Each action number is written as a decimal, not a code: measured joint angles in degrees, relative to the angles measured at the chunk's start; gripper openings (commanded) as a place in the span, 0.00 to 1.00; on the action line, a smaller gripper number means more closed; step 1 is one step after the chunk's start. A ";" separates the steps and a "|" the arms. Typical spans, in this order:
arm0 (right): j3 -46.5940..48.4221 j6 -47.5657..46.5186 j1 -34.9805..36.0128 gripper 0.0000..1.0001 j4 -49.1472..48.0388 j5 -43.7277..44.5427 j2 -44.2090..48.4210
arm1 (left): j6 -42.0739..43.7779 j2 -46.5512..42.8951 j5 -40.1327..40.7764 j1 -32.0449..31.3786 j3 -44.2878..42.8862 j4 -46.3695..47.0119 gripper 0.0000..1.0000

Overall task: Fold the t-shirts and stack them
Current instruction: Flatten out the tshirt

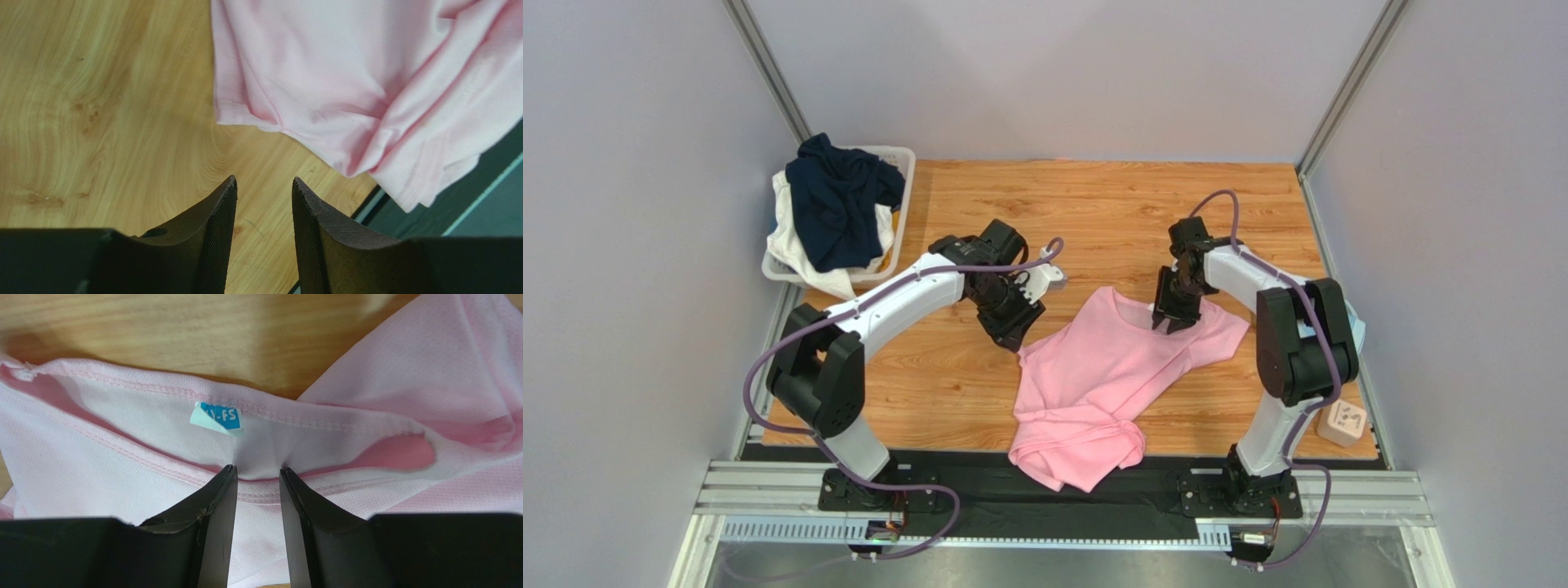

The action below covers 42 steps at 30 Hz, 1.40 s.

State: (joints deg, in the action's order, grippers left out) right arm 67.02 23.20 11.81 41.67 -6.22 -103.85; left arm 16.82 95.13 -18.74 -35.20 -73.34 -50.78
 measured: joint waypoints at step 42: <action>-7.54 7.04 7.13 0.41 -2.82 -8.35 6.56 | -4.76 14.27 -15.04 -23.45 6.40 -0.72 0.39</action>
State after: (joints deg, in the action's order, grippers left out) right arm 59.48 30.24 18.94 38.85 -14.57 -97.30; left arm 12.05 109.40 -33.78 -58.65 -66.94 -51.51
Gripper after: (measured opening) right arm 0.415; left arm 0.392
